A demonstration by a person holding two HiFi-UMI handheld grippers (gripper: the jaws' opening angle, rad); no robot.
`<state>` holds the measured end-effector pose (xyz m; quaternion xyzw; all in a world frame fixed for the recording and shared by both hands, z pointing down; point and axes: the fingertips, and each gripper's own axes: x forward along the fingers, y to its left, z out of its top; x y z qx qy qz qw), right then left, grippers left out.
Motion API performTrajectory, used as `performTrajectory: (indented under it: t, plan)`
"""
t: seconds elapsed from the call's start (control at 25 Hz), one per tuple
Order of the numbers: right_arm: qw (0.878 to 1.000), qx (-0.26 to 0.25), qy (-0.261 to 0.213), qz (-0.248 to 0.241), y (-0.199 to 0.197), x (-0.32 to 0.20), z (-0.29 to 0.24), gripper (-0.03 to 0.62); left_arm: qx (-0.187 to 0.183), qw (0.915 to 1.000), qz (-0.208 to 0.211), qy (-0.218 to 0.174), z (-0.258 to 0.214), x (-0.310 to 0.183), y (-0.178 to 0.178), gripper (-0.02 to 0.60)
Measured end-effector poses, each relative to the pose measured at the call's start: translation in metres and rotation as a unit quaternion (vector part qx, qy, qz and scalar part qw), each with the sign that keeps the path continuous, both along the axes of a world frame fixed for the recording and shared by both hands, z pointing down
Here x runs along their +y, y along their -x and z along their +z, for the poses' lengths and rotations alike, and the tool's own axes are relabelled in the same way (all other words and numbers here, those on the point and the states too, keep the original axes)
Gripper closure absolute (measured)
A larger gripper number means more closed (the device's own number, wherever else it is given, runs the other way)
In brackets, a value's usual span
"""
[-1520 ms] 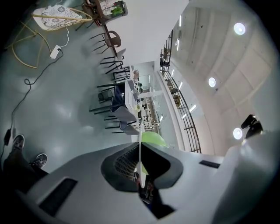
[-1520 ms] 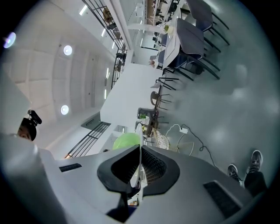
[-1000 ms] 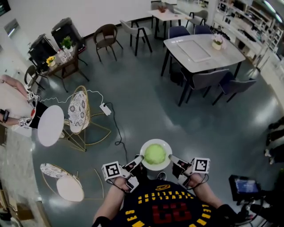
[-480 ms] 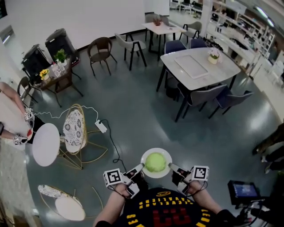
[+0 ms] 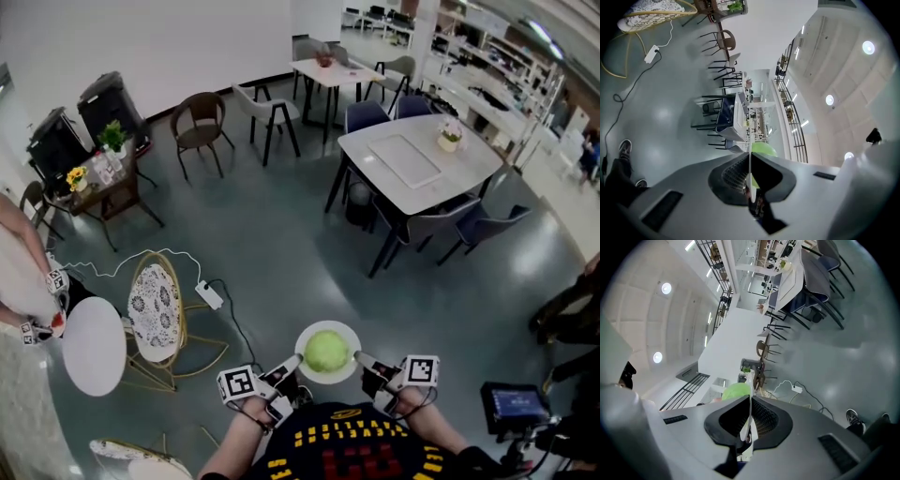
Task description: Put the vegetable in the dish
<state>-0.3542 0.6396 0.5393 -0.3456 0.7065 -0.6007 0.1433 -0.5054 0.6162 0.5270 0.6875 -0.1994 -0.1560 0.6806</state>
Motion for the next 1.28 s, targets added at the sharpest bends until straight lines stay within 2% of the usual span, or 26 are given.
performTrajectory:
  t: [0.16,0.44,0.6,0.64,0.72,0.88,1.12,1.28]
  plan:
    - [1.0,-0.009,-0.003,0.009,0.018,-0.026,-0.002,0.579,0.006,1.0,0.006,-0.003,-0.003,-0.029,0.017,0.566]
    - [0.999,0.033,0.006,0.004,0.017,-0.056,0.018,0.579,0.004,0.9998,0.008,0.016,0.016,-0.058,0.024,0.566]
    - [0.999,-0.001,0.034,0.0,0.02,-0.088,0.025,0.579,0.002,0.9998,-0.009,0.019,0.018,-0.087,0.025,0.566]
    - [0.999,-0.003,0.032,-0.008,0.02,-0.1,0.025,0.579,-0.002,0.9997,-0.015,0.019,0.018,-0.096,0.025,0.566]
    - [0.999,-0.003,-0.002,-0.034,0.02,-0.128,0.019,0.579,-0.011,0.9994,-0.027,0.018,0.018,-0.117,0.022,0.566]
    - [0.999,0.007,-0.014,-0.048,-0.002,-0.18,0.023,0.579,-0.03,0.9985,-0.045,0.012,0.014,-0.165,0.005,0.566]
    - [0.998,-0.044,-0.004,-0.039,-0.051,-0.243,0.007,0.579,-0.03,0.9985,-0.045,-0.005,-0.001,-0.23,-0.052,0.566]
    - [0.998,-0.015,-0.033,-0.044,-0.087,-0.276,0.009,0.579,-0.027,0.9987,-0.044,-0.002,-0.002,-0.26,-0.083,0.566]
